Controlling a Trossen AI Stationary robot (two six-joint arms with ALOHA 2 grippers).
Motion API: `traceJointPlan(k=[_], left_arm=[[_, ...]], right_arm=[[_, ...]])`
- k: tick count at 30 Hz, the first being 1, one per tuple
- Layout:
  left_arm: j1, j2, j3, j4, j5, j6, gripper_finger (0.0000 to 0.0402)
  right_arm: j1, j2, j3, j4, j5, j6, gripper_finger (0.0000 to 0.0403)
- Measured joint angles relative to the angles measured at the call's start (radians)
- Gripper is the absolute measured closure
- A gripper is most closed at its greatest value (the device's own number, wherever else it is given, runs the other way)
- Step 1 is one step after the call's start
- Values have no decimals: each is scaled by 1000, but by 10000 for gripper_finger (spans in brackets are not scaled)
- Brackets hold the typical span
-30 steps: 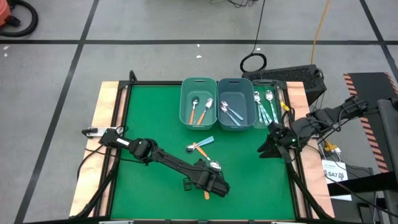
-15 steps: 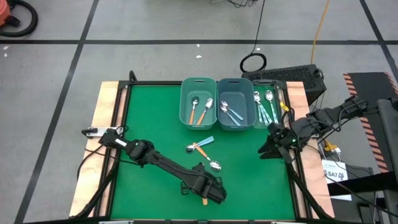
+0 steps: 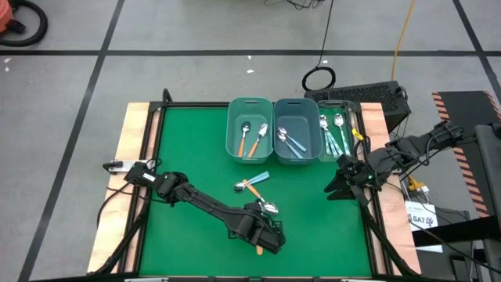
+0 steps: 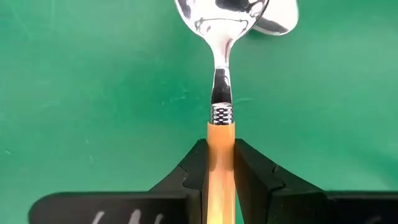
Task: Sort silverware by color (type)
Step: Put the yellow spoon into the green bin
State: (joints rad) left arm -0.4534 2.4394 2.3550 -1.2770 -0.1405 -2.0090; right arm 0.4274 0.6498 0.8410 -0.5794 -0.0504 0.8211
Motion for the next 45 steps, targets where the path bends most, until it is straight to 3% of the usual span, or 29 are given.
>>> traceJointPlan(k=[28,45], left_arm=[[26,-143,1,41,-125,41,347],[40,-197,1,135,-309,174,348]], right_arm=[[0,1,0,-1,5,-135,236],[0,1,0,-38,1,-160,236]])
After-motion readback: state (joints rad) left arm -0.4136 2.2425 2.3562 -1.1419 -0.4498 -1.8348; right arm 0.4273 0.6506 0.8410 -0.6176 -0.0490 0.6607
